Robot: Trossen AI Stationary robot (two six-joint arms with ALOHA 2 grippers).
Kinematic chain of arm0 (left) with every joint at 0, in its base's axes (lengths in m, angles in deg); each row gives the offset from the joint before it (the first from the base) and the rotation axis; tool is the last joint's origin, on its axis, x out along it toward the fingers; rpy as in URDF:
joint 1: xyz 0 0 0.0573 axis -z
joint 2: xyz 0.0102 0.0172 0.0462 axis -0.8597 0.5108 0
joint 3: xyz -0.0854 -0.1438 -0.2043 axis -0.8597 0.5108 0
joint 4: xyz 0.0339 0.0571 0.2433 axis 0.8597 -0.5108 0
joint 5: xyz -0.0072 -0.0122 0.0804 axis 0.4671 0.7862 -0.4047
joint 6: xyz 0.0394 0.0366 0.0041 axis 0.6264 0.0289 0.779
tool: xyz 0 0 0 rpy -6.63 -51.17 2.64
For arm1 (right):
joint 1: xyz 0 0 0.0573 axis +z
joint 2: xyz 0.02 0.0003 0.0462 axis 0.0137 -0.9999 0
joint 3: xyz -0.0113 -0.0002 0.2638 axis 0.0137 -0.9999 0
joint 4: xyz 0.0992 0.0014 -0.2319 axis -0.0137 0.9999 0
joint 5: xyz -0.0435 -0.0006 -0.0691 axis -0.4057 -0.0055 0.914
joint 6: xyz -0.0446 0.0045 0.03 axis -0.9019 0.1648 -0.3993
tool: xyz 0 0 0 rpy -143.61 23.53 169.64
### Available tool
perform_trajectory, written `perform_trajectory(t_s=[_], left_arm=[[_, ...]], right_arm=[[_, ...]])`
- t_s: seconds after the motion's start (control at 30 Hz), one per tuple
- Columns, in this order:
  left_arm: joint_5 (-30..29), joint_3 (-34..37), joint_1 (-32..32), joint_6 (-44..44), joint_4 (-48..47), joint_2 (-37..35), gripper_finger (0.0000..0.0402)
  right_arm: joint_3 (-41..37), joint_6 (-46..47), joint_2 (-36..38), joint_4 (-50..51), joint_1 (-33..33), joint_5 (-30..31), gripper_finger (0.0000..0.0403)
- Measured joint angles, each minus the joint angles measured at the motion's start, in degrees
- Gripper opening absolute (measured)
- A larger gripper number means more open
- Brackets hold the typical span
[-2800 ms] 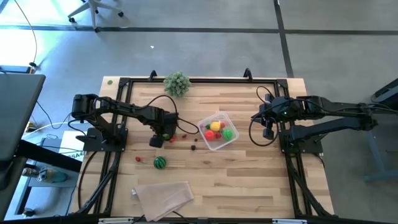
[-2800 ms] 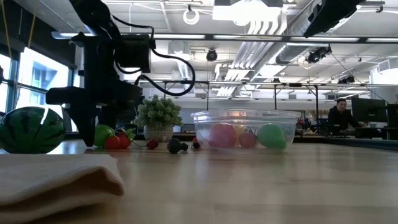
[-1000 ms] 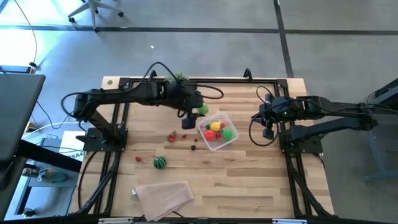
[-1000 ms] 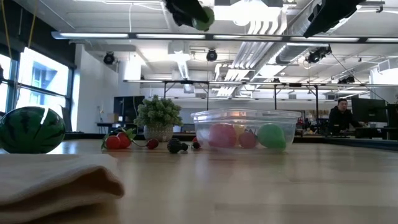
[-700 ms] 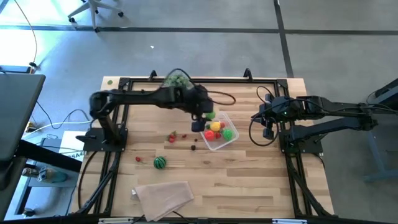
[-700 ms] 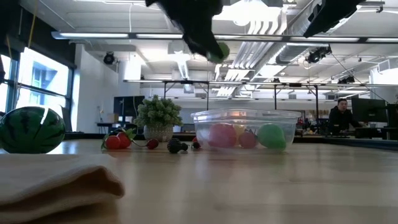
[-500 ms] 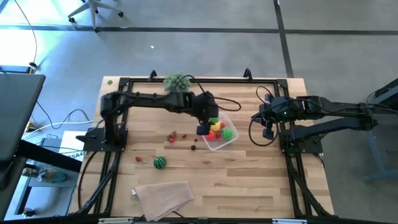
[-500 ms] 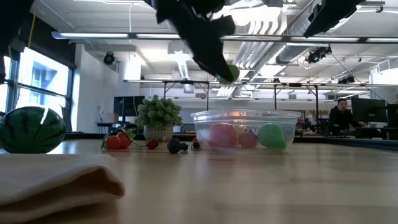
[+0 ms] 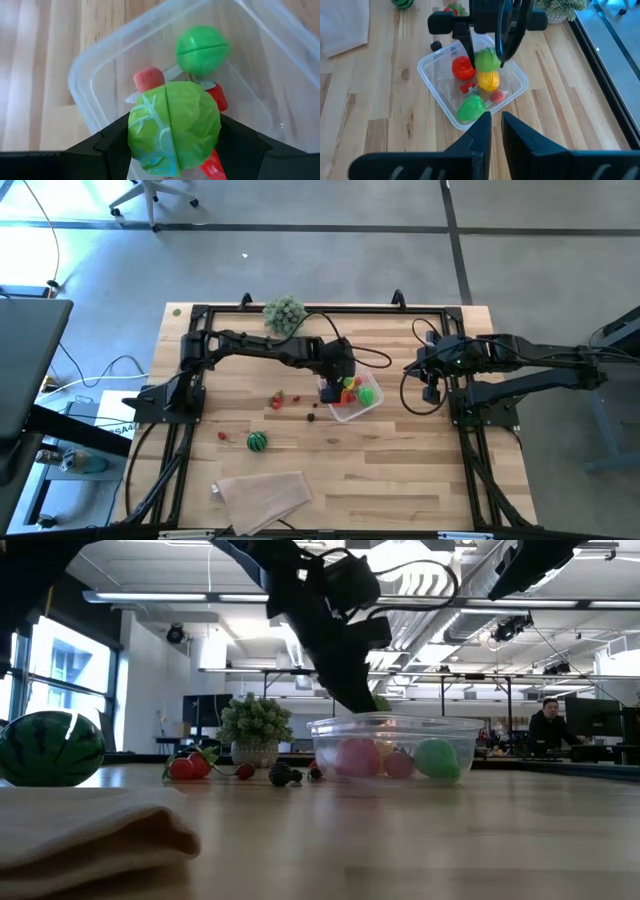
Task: Pick and placing Produce into tupperware
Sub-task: Put the cabbage into the transparent bin
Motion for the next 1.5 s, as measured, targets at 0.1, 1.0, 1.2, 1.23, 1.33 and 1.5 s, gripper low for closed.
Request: perform_trajectory(t_s=[0.1, 1.0, 1.2, 1.23, 1.33, 1.5], left_arm=[[0.04, 0.04, 0.03, -0.39, -1.45, 0.09, 0.023], [-1.94, 0.02, 1.79, 0.04, -5.08, 0.09, 0.023], [-1.96, 0.02, 1.79, -0.04, -5.08, 0.07, 0.0257], [-1.95, 0.02, 1.8, -0.37, -5.06, 0.07, 0.0265], [-1.95, 0.02, 1.8, -1.23, -5.07, 0.07, 0.0286], [-1.95, 0.02, 1.8, -1.26, -5.03, 0.07, 0.0308]], right_arm=[[0.0, -0.01, 0.01, 0.0, -0.02, 0.02, 0.0034], [0.0, 0.0, 0.0, 0.0, 0.0, 0.0, 0.0034], [0.0, -0.01, 0.01, 0.0, -0.02, 0.01, 0.0034], [0.0, 0.0, 0.0, 0.0, -0.01, 0.01, 0.0034], [0.0, -0.01, 0.0, 0.0, -0.02, 0.0, 0.0034], [0.0, 0.01, 0.0, 0.0, 0.0, 0.0, 0.0034]])
